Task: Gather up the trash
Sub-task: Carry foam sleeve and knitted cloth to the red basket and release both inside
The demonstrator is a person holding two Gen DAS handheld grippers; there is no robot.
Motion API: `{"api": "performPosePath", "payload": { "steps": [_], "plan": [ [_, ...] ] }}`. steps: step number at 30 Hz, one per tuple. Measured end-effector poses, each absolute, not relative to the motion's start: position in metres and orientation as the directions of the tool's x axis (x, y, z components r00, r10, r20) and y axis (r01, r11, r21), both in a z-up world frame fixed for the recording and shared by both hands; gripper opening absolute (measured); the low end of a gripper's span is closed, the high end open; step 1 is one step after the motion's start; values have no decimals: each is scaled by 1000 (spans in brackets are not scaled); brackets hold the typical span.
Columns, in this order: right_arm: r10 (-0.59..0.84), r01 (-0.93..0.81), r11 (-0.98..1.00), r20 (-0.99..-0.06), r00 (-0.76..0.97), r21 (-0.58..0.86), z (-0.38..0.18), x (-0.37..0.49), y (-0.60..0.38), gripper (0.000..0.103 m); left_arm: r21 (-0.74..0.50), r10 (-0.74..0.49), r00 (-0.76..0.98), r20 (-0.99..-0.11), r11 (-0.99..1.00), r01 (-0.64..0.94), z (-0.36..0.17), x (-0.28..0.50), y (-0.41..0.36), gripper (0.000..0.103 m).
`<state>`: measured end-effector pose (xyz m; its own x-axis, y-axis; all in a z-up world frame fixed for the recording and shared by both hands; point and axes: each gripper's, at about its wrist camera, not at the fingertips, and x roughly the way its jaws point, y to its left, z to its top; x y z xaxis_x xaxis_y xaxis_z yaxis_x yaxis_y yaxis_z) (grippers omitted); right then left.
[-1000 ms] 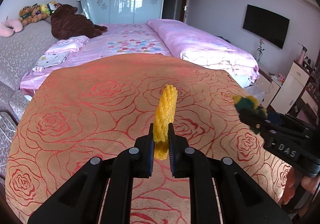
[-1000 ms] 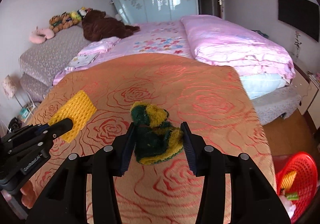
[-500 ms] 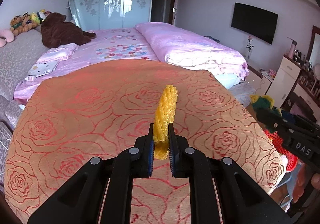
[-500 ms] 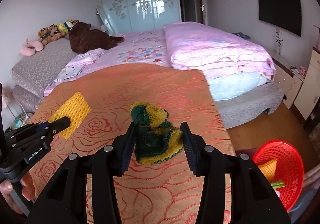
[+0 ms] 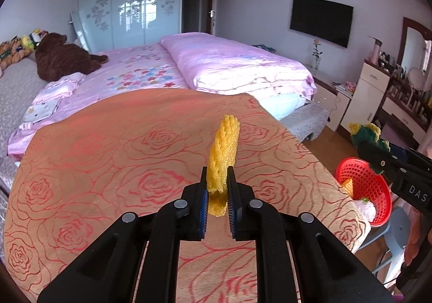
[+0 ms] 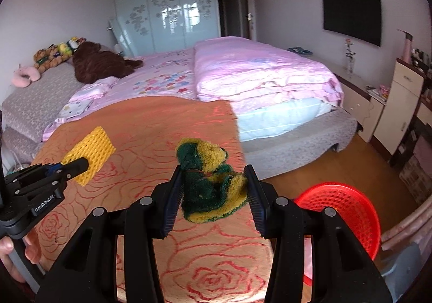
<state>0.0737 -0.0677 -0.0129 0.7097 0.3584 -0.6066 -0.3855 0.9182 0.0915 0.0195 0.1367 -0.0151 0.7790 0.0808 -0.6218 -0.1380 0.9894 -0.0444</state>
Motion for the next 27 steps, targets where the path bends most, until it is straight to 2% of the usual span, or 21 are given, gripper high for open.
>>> {"api": "performPosePath", "payload": {
  "steps": [27],
  "plan": [
    [228,-190,974,-576,785,126,-2,70,-151,44,-8,-5,794,-608,1000,0,-4,38,73,12]
  ]
}}
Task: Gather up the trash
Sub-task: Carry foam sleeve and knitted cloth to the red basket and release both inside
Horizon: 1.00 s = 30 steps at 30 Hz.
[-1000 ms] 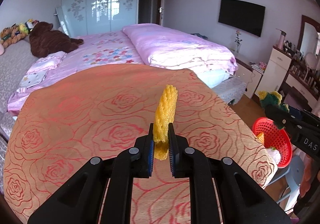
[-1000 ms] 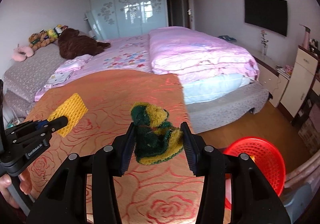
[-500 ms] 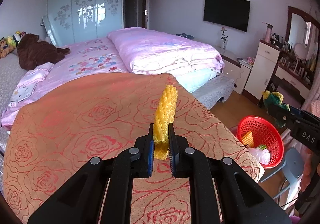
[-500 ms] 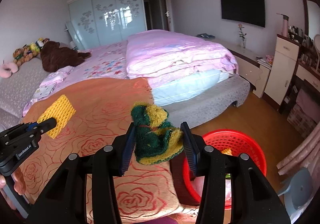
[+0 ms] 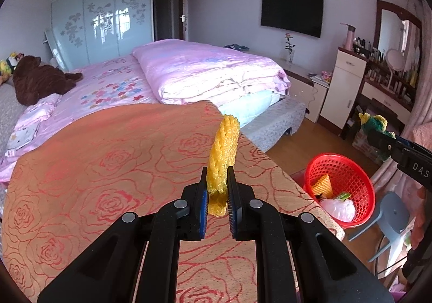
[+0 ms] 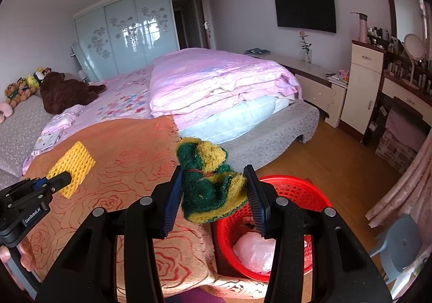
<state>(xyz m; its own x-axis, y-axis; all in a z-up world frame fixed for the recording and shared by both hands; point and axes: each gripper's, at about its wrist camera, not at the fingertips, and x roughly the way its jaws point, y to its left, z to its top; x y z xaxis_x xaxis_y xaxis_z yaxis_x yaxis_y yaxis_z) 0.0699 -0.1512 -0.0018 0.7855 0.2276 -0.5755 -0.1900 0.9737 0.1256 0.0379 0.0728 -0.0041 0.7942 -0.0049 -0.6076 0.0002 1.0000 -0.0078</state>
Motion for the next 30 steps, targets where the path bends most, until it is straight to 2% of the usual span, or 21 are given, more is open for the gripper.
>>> {"api": "performPosePath", "payload": {
  "steps": [30],
  "plan": [
    [121,-26,986,-606,786,164,-24,78,-216,44,31,-112,774,-624,985,168,-6,76,-16,12]
  ]
}}
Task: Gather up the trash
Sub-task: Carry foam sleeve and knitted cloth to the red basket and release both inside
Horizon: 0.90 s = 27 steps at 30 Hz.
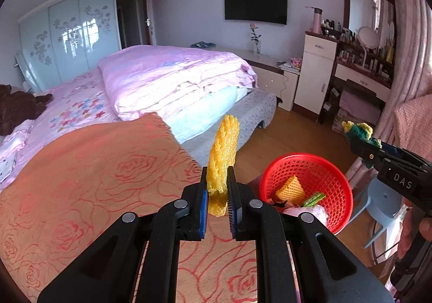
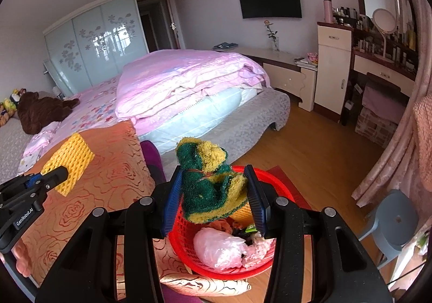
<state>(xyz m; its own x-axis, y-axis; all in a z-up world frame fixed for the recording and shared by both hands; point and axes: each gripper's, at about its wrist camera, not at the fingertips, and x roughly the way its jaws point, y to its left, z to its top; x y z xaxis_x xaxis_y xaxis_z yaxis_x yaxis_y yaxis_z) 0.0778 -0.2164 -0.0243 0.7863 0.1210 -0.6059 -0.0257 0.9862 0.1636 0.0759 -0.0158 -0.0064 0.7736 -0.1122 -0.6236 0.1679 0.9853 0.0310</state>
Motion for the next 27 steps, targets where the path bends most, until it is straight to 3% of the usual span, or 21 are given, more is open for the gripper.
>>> {"api": "performPosePath", "payload": {
  "steps": [27],
  "plan": [
    [59,85,983,-710,702,165,-80,113,-255,45,21,-234,633,-738,929,369,-73,124,-100,12]
  ]
}}
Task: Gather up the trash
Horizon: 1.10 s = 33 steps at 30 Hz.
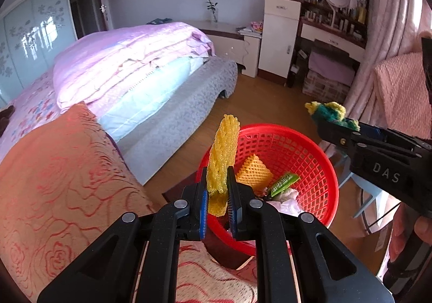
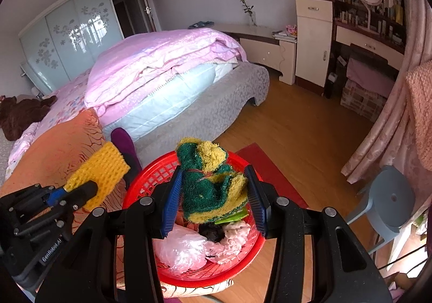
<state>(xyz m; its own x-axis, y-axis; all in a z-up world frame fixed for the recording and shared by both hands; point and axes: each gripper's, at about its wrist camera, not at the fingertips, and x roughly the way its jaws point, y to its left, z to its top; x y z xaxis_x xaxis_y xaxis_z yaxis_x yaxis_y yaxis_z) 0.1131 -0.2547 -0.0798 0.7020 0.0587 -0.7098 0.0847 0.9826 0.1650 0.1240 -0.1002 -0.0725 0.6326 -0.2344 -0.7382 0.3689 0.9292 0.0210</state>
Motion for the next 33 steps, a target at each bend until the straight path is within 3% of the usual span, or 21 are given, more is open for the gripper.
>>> {"api": "performPosePath", "payload": {
  "steps": [4,8,12,25,33],
  "plan": [
    [73,78,982,-722,688,173,-88,117,-254,45,16,-243,618,-748,924,382,-78,124,-103,15],
    [99,64,979,-725,682,193,-91,119,-254,51,11,-248,627,-739,925,379,-76,123,-101,43],
    [118,54,975,-709,695,215,-87,116,-254,62,-2,-258,638,-725,928,374,-69,120,-96,57],
    [81,75,975,-644,760,211,-53,81,-248,88,23,-213,725,-655,953,301,-33,90,-63,82],
    [-1,120,979,-578,816,167,-23,28,-235,96,60,-153,772,-616,969,240,-11,57,-42,91]
  ]
}}
